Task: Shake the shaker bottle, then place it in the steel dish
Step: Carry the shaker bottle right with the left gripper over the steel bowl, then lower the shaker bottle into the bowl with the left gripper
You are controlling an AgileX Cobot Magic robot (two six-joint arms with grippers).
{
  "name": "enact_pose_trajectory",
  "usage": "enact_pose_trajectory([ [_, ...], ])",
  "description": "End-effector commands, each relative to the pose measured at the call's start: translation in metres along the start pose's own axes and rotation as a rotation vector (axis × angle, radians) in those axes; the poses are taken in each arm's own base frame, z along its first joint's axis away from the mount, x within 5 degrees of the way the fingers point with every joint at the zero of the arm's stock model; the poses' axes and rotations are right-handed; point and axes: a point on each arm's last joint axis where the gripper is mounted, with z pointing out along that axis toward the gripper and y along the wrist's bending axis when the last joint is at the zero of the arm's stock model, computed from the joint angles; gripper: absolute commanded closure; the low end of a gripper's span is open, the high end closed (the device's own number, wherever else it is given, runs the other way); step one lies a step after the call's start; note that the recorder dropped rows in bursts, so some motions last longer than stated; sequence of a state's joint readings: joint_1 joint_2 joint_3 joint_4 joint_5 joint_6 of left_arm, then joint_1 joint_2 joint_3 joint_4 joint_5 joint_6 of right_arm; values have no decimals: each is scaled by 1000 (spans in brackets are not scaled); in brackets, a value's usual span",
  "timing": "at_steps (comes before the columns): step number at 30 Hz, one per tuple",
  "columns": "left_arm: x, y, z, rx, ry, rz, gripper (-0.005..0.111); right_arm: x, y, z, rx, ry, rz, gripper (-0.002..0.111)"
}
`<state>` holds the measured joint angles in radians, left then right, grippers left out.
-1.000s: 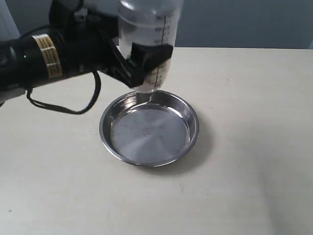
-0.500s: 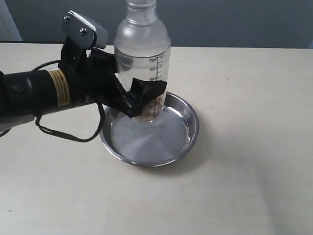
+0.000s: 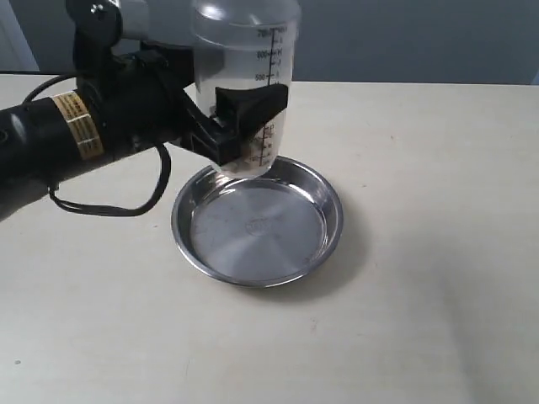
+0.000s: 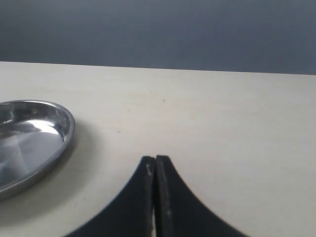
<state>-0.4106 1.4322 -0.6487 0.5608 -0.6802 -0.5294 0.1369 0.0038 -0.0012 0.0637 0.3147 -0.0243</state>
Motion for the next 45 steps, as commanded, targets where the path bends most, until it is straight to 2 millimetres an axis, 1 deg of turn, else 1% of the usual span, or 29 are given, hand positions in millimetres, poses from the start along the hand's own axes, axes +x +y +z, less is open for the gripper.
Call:
enact_pose_trajectory([
  [1, 50, -1, 9, 42, 157, -89, 106, -1, 0, 0, -3, -12, -3, 109],
  [5, -6, -8, -5, 35, -32, 34, 106, -1, 0, 0, -3, -12, -3, 109],
  [6, -6, -4, -7, -17, -20, 41, 106, -1, 0, 0, -3, -12, -3, 109],
  [9, 36, 6, 1, -71, 133, -12, 106, -1, 0, 0, -3, -12, -3, 109],
  [10, 40, 6, 3, -62, 139, -30, 106, -1, 0, 0, -3, -12, -3, 109],
  [11, 35, 2, 3, -21, 95, -34, 106, -1, 0, 0, -3, -12, -3, 109],
  [13, 1, -8, -4, 46, -65, 23, 106, -1, 0, 0, -3, -12, -3, 109],
  [14, -17, -10, -8, 40, -117, 60, 106, -1, 0, 0, -3, -12, -3, 109],
  [15, -22, -7, -10, -7, -97, 90, 106, -1, 0, 0, -3, -12, -3, 109],
  [16, -17, -3, -9, -40, -53, 76, 106, -1, 0, 0, -3, -12, -3, 109],
  [18, 30, 5, -1, -65, 125, 15, 106, -1, 0, 0, -3, -12, -3, 109],
  [20, 68, 6, 1, -46, 198, -96, 106, -1, 0, 0, -3, -12, -3, 109],
  [22, 64, -1, 1, 30, 89, -122, 106, -1, 0, 0, -3, -12, -3, 109],
  [25, 6, -9, -7, 74, -173, -67, 106, -1, 0, 0, -3, -12, -3, 109],
  [27, -12, -11, -11, 39, -163, 13, 106, -1, 0, 0, -3, -12, -3, 109],
  [29, 13, -7, -3, -6, -20, 31, 106, -1, 0, 0, -3, -12, -3, 109],
  [30, 38, -3, 1, -28, 63, -9, 106, -1, 0, 0, -3, -12, -3, 109],
  [32, 65, -1, 6, -17, 107, -92, 106, -1, 0, 0, -3, -12, -3, 109],
  [33, 68, -5, 7, 26, 83, -100, 106, -1, 0, 0, -3, -12, -3, 109],
  [34, 59, -9, 5, 72, 13, -85, 106, -1, 0, 0, -3, -12, -3, 109],
  [35, 46, -13, 3, 102, -68, -75, 106, -1, 0, 0, -3, -12, -3, 109],
  [36, 24, -15, -2, 108, -157, -45, 106, -1, 0, 0, -3, -12, -3, 109],
  [38, 2, -13, -6, 43, -198, -2, 106, -1, 0, 0, -3, -12, -3, 109],
  [39, 8, -8, -4, -4, -127, 22, 106, -1, 0, 0, -3, -12, -3, 109],
  [41, 33, -3, 2, -29, -7, 13, 106, -1, 0, 0, -3, -12, -3, 109],
  [42, 57, 1, 9, -36, 71, -24, 106, -1, 0, 0, -3, -12, -3, 109],
  [43, 64, 1, 11, -27, 79, -53, 106, -1, 0, 0, -3, -12, -3, 109],
  [44, 64, -1, 12, 7, 51, -59, 106, -1, 0, 0, -3, -12, -3, 109],
  [45, 54, -5, 11, 46, -20, -46, 106, -1, 0, 0, -3, -12, -3, 109],
])
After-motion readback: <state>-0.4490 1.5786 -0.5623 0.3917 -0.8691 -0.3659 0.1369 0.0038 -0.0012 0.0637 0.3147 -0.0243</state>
